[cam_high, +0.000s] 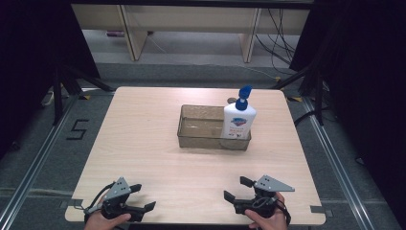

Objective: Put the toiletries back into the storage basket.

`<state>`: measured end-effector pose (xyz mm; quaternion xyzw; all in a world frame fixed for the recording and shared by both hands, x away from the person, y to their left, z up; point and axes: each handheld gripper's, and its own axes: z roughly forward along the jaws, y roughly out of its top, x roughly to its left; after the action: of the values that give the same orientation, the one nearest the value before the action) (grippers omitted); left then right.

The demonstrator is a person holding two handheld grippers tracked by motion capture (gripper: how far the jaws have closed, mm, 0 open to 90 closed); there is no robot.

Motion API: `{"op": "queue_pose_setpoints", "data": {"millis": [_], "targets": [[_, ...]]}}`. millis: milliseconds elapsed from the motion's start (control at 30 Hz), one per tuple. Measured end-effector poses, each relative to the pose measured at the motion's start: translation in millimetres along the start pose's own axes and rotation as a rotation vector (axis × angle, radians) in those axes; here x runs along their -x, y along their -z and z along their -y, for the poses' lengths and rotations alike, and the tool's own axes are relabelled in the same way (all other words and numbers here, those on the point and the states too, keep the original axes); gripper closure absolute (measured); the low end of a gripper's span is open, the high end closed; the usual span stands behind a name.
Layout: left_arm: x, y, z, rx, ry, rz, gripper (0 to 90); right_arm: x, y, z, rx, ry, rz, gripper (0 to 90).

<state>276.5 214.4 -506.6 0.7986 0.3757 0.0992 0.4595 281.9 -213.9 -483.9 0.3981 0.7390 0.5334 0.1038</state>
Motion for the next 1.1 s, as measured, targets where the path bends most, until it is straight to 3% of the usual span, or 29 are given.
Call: {"op": "queue_pose_setpoints", "data": {"millis": [33, 67, 100, 167, 200, 333, 500, 567, 600, 633, 667, 700, 733, 767, 800, 900, 967, 1100], "targets": [[0.0, 0.1, 0.0, 0.000, 0.000, 0.000, 14.7, -4.0, 1.8, 0.9, -0.021, -0.061, -0.007, 15.3], [0.1, 0.0, 0.0, 0.001, 0.000, 0.000, 14.7, 0.2, 0.4, 1.6, -0.002, -0.007, -0.002, 15.3], [-0.1, 0.3, 0.0, -0.004, -0.003, -0.001, 14.7, 0.7, 1.7, 1.9, -0.020, -0.002, 0.006, 15.3], [-0.4, 0.3, 0.0, -0.007, -0.009, 0.001, 14.7, 0.2, 2.6, 3.0, -0.028, -0.007, 0.017, 15.3], [-0.4, 0.4, 0.0, -0.007, -0.009, 0.000, 14.7, -2.7, 3.9, 4.1, -0.029, -0.042, -0.004, 15.3], [-0.6, -0.7, 0.2, 0.004, -0.011, 0.003, 14.7, -1.7, 5.7, 6.4, -0.020, 0.005, 0.018, 15.3], [0.6, 0.0, -0.3, 0.009, 0.001, 0.001, 14.7, -4.2, 7.6, 9.6, -0.037, -0.009, -0.004, 15.3], [0.5, -0.1, -0.2, 0.008, 0.003, 0.001, 14.7, -4.8, 10.3, 9.7, -0.046, 0.004, 0.015, 15.3], [0.5, -0.1, -0.2, 0.007, 0.001, 0.001, 14.7, -7.5, 11.4, 10.6, -0.054, -0.034, 0.019, 15.3], [0.7, -0.1, -0.2, 0.008, 0.001, 0.002, 14.7, -6.9, 11.4, 11.2, -0.055, -0.031, 0.025, 15.3], [0.8, -0.1, -0.3, 0.009, 0.000, 0.002, 14.7, -4.7, 11.1, 11.6, -0.039, 0.002, 0.018, 15.3], [0.7, -0.1, -0.3, 0.008, 0.000, 0.002, 14.7, -4.6, 11.6, 12.0, -0.042, 0.006, 0.022, 15.3], [0.6, -0.1, -0.2, 0.007, 0.000, 0.001, 14.7, -6.7, 11.8, 13.0, -0.043, -0.022, 0.024, 15.3], [0.5, -0.3, -0.1, 0.006, 0.003, -0.001, 14.7, -4.8, 12.1, 12.7, -0.053, 0.004, 0.024, 15.3], [0.2, -0.1, 0.0, 0.000, 0.001, -0.003, 14.7, -5.6, 11.8, 13.2, -0.059, -0.012, 0.013, 15.3], [0.4, -0.1, -0.3, 0.007, 0.000, -0.001, 14.7, -4.4, 12.2, 14.0, -0.059, 0.005, 0.029, 15.3], [-0.2, 0.2, -0.2, 0.004, -0.002, -0.003, 14.7, -7.1, 12.3, 15.0, -0.077, -0.040, 0.038, 15.3], [-0.1, 0.2, -0.2, 0.009, -0.002, 0.001, 14.7, -5.7, 14.2, 15.4, -0.078, 0.001, 0.035, 15.3]]}}
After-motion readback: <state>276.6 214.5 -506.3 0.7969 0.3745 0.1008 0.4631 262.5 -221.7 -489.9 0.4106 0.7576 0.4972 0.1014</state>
